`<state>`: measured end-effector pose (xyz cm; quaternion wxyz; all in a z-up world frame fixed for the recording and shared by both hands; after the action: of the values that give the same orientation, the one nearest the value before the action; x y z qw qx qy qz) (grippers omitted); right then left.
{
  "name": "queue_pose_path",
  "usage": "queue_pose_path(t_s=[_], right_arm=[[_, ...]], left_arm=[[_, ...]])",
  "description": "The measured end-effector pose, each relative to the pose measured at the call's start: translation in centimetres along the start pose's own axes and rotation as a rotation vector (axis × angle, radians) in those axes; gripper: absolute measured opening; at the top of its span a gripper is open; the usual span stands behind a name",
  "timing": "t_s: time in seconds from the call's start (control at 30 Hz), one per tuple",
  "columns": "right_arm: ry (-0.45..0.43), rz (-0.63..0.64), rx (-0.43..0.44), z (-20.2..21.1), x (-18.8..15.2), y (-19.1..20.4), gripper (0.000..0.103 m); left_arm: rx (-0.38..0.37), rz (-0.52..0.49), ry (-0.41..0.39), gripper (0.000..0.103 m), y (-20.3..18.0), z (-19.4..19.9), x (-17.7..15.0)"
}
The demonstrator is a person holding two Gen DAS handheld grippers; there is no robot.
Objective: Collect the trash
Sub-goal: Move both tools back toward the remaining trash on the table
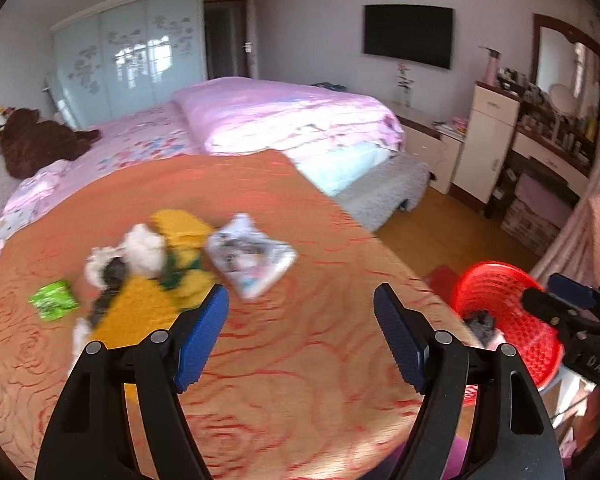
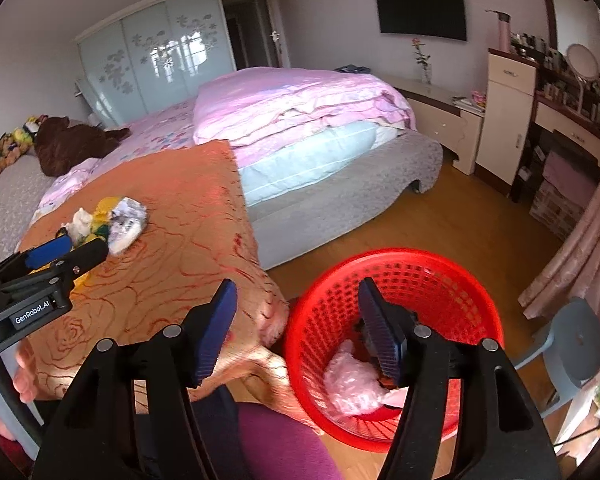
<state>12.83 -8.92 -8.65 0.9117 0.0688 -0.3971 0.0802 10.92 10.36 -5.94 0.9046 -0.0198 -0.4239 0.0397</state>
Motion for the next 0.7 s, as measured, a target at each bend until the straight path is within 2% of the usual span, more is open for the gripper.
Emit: queue_pose_path(t_s=[0.23, 0.5, 0.57, 0.7], right_arm=[[-0.024, 0.03, 0.072, -0.1, 2.1, 3.8, 0.061], [-0.042, 0.055, 0.155, 0.1, 3.1, 8.2, 0.061], [-0.039, 0.052, 0.168, -0.1, 3.1, 8.8, 0.061], [-0.026, 0.059, 0.18, -0.4, 2.6, 9.6, 0.061]], left_arm=[[0.097, 0.096, -0.02, 0.073, 6.2, 1.8, -0.3], [0.227, 0.24, -0.031, 0.073, 14.8, 4.5, -2.0], [0.24, 0.263, -0.025, 0.073, 16.0, 4.9, -2.6], [0.229, 0.255, -0.005, 0.073, 16.0, 4.9, -3.6]])
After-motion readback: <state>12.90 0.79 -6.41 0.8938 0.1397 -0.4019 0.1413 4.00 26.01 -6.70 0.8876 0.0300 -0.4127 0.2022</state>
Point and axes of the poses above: each gripper's, at about its wrist camera, not at the fingertips, and z roughly against the way its jaws point, y to its left, x to its top, the point moved 6 cm from there along -z, roughly the way its jaws point, and after that the axes turned 7 degrees about -x, right-handed, at the moved point
